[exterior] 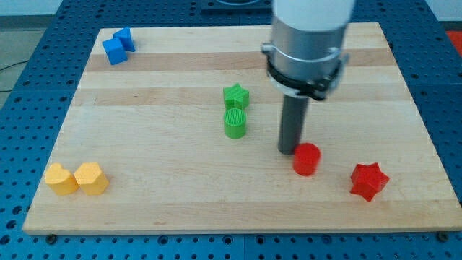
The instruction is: Place the arm above to the green star
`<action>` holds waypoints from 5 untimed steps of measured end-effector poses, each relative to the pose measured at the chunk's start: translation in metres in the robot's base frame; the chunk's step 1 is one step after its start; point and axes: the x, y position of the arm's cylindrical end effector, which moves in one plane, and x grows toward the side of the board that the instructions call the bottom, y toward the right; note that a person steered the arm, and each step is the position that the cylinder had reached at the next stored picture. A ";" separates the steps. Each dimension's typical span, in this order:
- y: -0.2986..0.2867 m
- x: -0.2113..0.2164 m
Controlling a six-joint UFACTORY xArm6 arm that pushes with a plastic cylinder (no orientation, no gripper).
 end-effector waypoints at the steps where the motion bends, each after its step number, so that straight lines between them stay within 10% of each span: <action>1: 0.005 0.030; 5: -0.006 -0.004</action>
